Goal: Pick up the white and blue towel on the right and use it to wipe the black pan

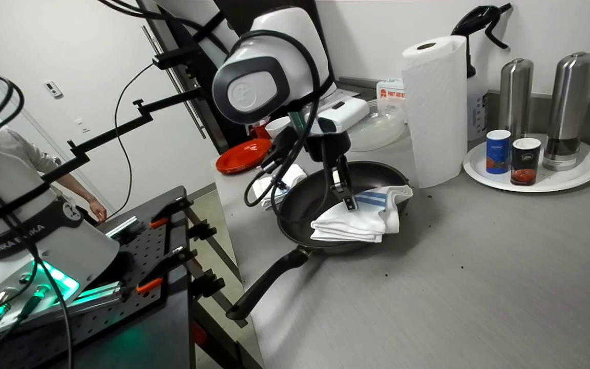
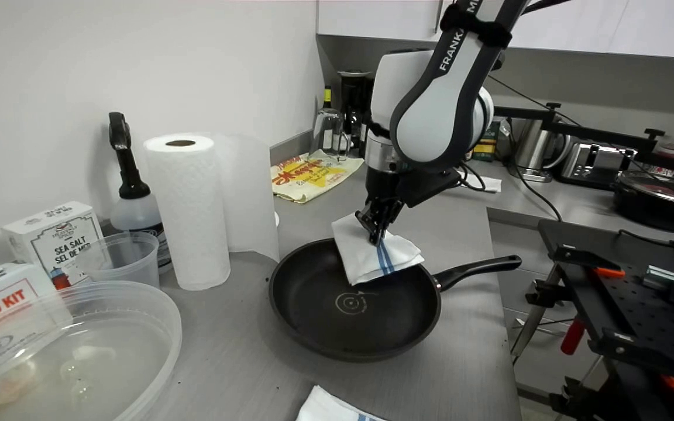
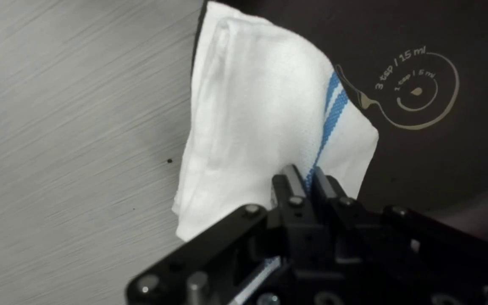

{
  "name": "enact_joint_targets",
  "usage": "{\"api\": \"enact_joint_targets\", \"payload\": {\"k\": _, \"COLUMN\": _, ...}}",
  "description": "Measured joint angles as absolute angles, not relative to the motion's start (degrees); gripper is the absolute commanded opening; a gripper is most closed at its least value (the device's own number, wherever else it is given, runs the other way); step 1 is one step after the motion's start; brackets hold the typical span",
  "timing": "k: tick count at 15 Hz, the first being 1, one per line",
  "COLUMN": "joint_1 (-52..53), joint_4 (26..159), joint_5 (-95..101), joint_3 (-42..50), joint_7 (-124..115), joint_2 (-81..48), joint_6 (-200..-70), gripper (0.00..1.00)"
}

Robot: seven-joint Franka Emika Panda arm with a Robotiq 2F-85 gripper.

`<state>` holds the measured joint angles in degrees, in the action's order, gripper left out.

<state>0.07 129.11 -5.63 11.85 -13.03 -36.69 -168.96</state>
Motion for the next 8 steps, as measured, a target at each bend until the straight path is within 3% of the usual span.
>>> {"api": "enact_joint_targets", "payload": {"k": 8, "joint_1": 1.5, "joint_4": 125.5, "joint_5": -5.7, "joint_3": 13.1, "joint_7": -14.6, "joint_2": -42.6, "joint_6": -170.8, "gripper": 0.02}}
